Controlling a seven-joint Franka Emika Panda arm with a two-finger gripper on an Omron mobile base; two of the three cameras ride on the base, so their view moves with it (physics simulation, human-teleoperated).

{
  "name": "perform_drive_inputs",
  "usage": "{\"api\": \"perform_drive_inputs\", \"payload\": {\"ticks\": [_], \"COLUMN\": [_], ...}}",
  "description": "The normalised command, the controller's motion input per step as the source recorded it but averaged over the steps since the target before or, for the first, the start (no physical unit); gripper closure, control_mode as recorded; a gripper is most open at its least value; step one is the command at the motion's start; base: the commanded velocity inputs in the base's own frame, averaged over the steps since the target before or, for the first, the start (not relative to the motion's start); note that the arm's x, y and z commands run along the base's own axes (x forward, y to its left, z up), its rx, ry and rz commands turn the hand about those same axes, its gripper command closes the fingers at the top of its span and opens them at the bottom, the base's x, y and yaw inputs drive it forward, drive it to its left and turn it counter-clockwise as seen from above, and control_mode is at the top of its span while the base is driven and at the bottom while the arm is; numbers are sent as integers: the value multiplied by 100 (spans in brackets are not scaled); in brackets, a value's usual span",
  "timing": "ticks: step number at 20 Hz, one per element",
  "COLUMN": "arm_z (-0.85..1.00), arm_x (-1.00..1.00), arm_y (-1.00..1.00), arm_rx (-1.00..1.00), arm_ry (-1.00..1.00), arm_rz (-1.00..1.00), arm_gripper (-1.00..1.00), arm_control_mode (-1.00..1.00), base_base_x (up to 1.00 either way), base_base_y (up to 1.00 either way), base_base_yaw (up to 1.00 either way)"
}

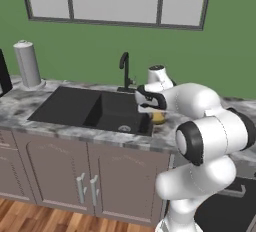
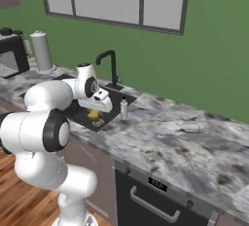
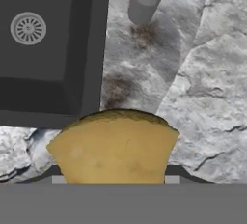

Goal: Restock the sink supplies by placing the sponge and soap dispenser on the counter and next to the sink. Make sure the soap dispenser is upright.

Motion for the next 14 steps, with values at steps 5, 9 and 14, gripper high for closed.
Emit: {"api": "perform_drive_inputs", "payload": {"ticks": [5,9,14], "arm_z": [-72,-55,-32], "arm_x": [0,0,3], "arm_y": [-16,-3,-4], "arm_rx": [0,0,0], "arm_ry": [4,9,1], "arm_rz": [-18,0,-3], "arm_gripper": [100,100,100], "arm_control_mode": [-100,-100,-100], "base_base_x": [0,0,0], "base_base_y": [0,0,0], "base_base_yaw": [0,0,0]}}
